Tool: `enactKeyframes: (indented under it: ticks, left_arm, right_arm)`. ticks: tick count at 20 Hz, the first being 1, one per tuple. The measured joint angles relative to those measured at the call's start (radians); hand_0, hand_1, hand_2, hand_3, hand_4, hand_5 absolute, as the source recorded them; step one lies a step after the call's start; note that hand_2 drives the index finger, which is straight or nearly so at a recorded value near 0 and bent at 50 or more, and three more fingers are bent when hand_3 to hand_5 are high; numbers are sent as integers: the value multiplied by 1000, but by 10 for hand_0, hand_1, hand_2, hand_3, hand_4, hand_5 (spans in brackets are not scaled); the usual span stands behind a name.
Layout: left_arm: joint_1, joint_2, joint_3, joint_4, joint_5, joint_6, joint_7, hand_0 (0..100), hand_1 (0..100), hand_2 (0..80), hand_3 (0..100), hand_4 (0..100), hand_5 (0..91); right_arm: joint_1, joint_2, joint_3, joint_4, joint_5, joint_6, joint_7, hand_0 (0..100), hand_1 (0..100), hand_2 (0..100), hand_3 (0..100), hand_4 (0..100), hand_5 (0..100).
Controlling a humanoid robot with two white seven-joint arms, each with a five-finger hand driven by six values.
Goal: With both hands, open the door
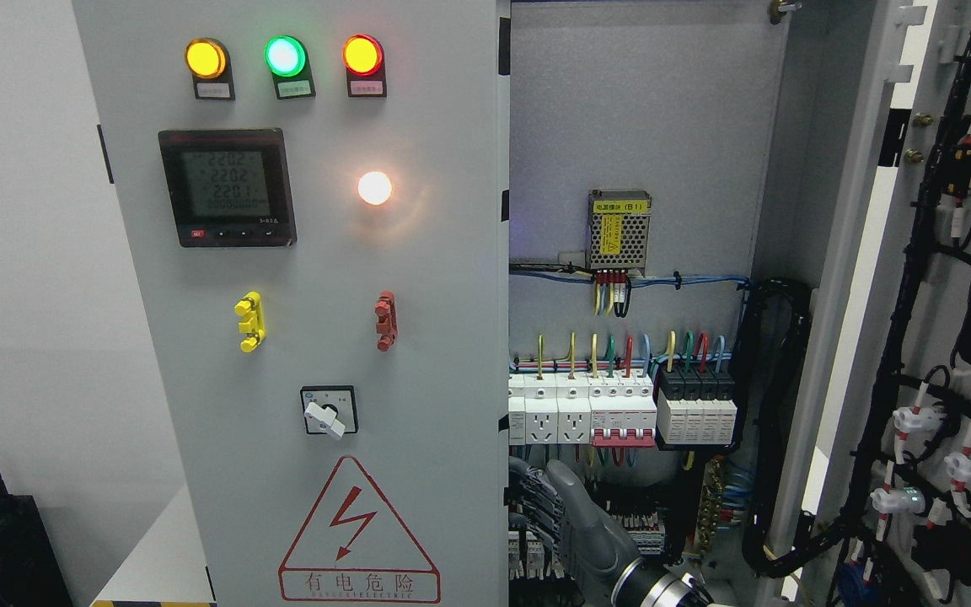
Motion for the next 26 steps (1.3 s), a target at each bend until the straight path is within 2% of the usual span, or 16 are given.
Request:
enactKeyframes:
  ticks: [14,26]
  left_arm:
    - [0,0,0,0,0,0,0,0,0,0,0,32,0]
    - [0,0,0,0,0,0,0,0,0,0,0,32,0]
  right_arm:
    - [-9,-2,-1,6,-1,3,4,0,0,0,0,0,0]
    - [-15,-3,-1,10,-23,7,27,0,0,0,0,0,0]
